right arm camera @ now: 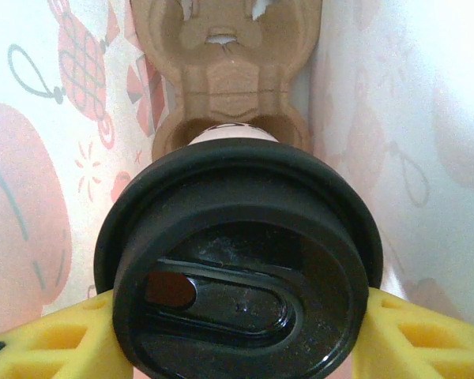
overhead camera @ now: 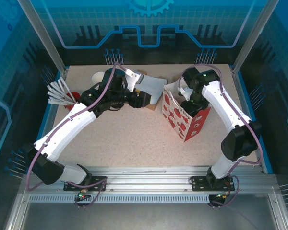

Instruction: Pack the takeout coffee

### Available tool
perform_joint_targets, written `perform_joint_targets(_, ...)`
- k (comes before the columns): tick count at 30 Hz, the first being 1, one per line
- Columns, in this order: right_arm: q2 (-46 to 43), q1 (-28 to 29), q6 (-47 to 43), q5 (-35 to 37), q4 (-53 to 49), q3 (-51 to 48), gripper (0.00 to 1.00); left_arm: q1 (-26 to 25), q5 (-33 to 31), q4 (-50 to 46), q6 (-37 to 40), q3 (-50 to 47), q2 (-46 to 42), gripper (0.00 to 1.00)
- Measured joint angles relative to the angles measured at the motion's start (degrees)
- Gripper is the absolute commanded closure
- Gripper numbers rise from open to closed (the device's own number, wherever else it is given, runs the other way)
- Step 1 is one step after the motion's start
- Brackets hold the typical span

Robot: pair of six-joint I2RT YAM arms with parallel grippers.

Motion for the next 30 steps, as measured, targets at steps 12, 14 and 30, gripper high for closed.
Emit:
perform_joint_targets(12,0.0,0.0,0.0,1.0,0.0,-0.3,0.59,0.0,0.0,0.0,0.0,-0.2,0.0,0.3)
perform_joint_targets(14,0.0,0.0,0.0,1.1,0.0,-0.5,0.59,0.0,0.0,0.0,0.0,-0.3,0.0,0.3)
perform_joint_targets(30,0.0,0.0,0.0,1.3,0.0,-1.3,0.59,0.0,0.0,0.0,0.0,-0.5,0.0,0.3)
